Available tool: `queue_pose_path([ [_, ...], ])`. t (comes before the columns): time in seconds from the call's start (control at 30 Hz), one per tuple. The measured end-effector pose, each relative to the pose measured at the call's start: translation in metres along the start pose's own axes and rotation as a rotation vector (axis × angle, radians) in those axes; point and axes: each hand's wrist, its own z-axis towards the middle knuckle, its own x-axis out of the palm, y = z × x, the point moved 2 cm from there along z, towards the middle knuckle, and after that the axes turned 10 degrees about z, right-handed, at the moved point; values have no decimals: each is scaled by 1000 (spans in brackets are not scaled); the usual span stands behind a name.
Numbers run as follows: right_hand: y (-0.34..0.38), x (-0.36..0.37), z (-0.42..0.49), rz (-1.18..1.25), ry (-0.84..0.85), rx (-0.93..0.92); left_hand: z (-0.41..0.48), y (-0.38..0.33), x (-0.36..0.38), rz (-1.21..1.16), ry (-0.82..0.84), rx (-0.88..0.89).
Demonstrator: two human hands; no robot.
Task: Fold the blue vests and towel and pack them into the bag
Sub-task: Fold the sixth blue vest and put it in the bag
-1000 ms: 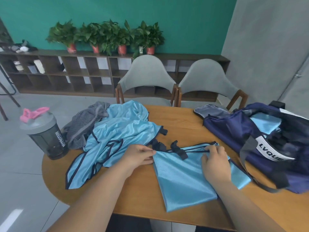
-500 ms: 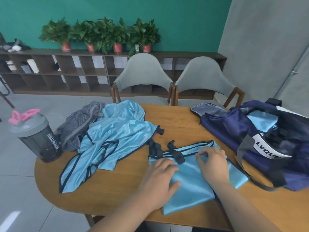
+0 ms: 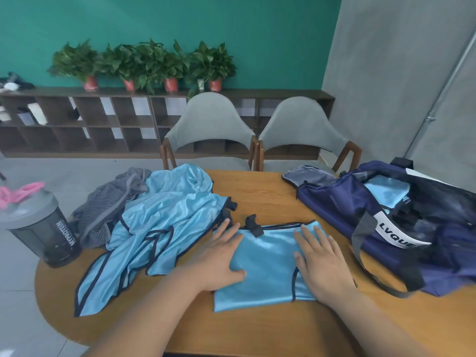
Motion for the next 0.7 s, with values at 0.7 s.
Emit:
queue_pose_path([
  [0.7,23,-16,22,-27,25,46,32,-24,25,182,-131,-151],
])
